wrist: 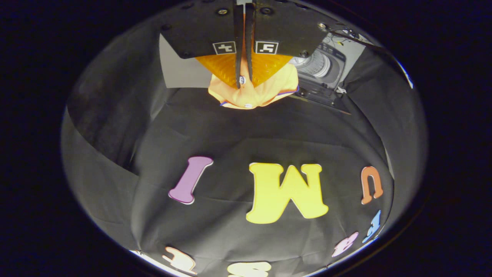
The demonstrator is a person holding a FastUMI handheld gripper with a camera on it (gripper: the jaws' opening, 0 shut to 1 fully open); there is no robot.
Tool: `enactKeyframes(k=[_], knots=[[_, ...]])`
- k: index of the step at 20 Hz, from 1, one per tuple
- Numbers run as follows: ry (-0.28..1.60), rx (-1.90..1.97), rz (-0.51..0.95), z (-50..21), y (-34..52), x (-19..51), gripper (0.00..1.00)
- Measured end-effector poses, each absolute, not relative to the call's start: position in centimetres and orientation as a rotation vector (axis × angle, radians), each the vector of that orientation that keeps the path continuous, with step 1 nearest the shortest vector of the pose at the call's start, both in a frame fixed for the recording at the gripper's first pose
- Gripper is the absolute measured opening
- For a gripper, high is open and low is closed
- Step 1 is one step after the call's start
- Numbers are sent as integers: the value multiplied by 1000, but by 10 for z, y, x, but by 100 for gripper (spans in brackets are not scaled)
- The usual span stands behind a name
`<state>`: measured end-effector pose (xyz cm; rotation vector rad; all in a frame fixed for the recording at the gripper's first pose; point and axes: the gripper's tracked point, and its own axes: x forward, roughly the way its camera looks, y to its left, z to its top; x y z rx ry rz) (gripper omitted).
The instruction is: Put the clothes into the washing machine and then close the washing machine lid.
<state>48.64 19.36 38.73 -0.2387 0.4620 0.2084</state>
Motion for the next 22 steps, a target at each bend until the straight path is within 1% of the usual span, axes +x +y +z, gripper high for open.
enactKeyframes(k=[11,22], knots=[[464,-278,383,378,313,472,5],[532,-299,481,329,390,469,5]])
